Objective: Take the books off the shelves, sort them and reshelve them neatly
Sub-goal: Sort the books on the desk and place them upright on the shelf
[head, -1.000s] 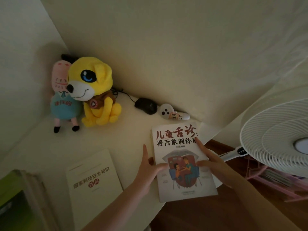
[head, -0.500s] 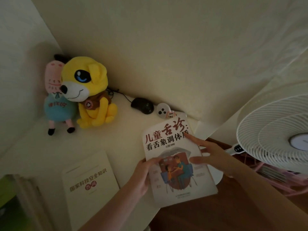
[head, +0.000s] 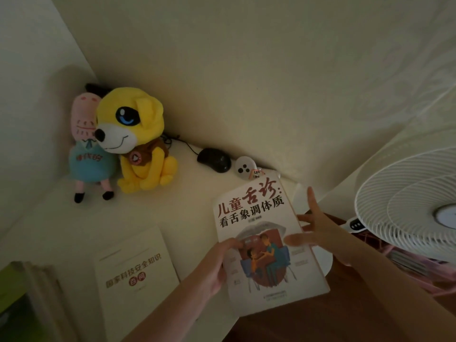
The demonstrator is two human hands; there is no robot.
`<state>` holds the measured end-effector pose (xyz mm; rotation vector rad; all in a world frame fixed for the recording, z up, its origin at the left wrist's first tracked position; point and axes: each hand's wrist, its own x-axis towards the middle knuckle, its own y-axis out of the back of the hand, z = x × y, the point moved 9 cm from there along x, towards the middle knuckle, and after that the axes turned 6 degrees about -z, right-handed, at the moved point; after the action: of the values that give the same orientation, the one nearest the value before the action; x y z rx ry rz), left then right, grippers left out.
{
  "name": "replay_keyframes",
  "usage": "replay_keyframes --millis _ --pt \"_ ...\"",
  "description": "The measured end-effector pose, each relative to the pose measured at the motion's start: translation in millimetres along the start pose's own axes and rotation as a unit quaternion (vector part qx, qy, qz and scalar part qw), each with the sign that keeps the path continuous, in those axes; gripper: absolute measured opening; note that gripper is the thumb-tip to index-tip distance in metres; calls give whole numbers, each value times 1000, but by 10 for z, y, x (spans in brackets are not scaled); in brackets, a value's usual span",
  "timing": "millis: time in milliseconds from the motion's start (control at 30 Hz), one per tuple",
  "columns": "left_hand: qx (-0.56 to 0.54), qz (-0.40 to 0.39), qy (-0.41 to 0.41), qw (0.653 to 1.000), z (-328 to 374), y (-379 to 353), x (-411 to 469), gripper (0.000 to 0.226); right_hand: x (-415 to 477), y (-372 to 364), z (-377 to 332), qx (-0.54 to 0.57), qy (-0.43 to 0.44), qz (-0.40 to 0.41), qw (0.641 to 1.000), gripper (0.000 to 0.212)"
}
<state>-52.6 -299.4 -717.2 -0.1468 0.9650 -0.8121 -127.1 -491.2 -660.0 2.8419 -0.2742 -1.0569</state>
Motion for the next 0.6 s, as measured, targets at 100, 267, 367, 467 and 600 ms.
replay_keyframes --millis 100,267,367,467,600 --pt "18 -2 7 1000 -8 28 10 51 37 -109 105 -6 -50 -51 997 122" --pt "25 0 4 1000 -69 67 22 51 -41 -274 126 6 -53 -93 994 75" --pt "23 -2 -12 1000 -88 48 -7 48 -83 -312 87 17 -25 -95 995 75" --pt "26 -21 -28 999 -20 -28 -62 50 -104 -261 59 27 2 -68 997 86" --pt "47 -47 -30 997 137 -41 -154 56 -109 -220 14 47 19 -52 997 89"
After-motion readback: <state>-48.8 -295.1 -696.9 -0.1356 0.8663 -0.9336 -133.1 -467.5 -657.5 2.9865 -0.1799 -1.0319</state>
